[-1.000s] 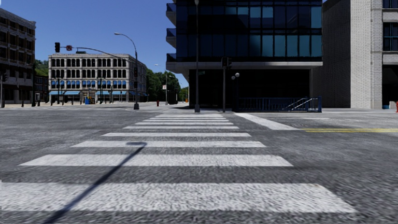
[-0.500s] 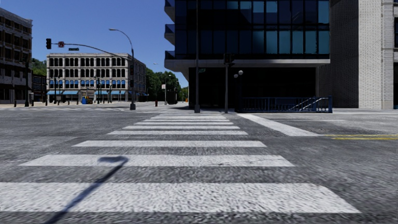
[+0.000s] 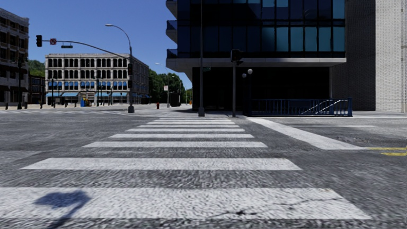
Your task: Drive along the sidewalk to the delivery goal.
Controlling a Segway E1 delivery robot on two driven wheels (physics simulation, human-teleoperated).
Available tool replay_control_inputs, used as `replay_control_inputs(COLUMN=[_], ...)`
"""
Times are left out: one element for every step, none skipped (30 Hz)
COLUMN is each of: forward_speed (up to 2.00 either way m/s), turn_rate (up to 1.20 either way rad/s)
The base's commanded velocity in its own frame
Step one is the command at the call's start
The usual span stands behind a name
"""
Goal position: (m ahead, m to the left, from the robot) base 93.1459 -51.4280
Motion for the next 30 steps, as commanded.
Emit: replay_control_inputs(forward_speed=[2.0, 2.0, 2.0, 2.0, 2.0, 2.0, 2.0, 2.0, 2.0, 2.0, 2.0, 2.0, 2.0, 2.0, 2.0, 2.0, 2.0, 2.0, 2.0, 2.0, 2.0, 2.0, 2.0, 2.0, 2.0, 2.0, 2.0, 2.0, 2.0, 2.0], turn_rate=[0.0, 0.0, 0.0, 0.0, 0.0, 0.0, 0.0, 0.0, 0.0, 0.0, 0.0, 0.0, 0.0, 0.0, 0.0, 0.0, 0.0, 0.0, 0.07, 0.15, 0.19, 0.19, 0.29, 0.34, 0.36, 0.36, 0.36, 0.36, 0.36, 0.36])
